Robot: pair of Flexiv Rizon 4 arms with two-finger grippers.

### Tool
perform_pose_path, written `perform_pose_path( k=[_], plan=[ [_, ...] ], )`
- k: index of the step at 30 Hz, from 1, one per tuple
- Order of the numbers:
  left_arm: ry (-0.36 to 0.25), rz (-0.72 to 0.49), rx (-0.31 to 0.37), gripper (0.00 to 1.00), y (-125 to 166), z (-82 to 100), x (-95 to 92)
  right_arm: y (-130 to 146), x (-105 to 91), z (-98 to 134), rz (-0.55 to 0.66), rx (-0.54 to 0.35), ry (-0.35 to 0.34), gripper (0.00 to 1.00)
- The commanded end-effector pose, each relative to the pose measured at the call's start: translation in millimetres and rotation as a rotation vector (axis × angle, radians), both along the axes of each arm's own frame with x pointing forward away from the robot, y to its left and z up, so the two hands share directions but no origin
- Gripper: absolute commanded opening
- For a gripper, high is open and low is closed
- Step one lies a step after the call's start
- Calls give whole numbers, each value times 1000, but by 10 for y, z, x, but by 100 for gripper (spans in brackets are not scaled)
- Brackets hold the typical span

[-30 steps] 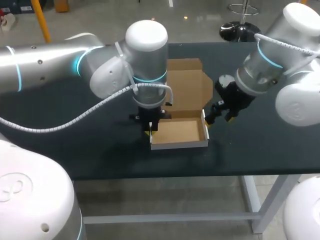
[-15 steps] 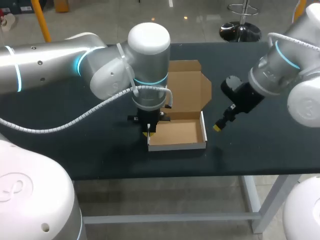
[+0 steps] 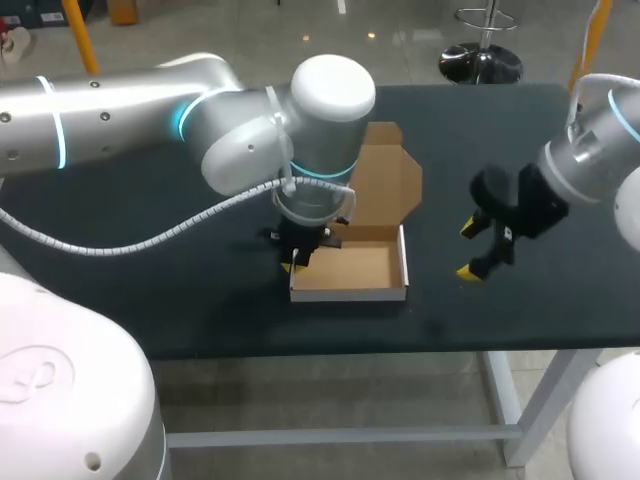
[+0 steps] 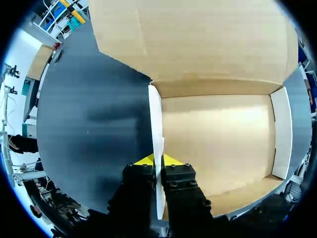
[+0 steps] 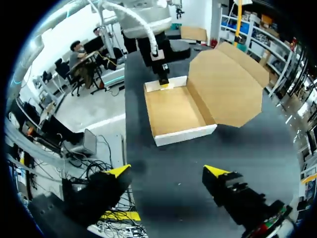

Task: Assemble the packaging by folding the flat box into shape, placing the metal phone stand inside, and closing the box properly

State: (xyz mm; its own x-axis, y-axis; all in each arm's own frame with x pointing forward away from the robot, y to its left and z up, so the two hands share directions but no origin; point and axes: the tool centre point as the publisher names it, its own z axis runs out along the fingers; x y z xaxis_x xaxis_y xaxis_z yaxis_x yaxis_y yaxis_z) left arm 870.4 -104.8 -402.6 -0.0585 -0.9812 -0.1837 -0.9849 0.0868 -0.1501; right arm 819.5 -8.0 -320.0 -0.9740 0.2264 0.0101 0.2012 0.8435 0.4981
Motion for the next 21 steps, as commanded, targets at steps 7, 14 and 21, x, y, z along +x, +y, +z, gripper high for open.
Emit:
perform_pose_path(
  k=[7,14,21],
  plan=[
    [-4,32,133,0,100,-95,77,-44,-55,47,46,29,-23,100],
    [-16,80,149,0,178,-96,103,-29,-54,49,56,25,-30,100],
    [-18,88,95,0,215,-74,85,-32,-59,36,56,32,-26,100]
  ],
)
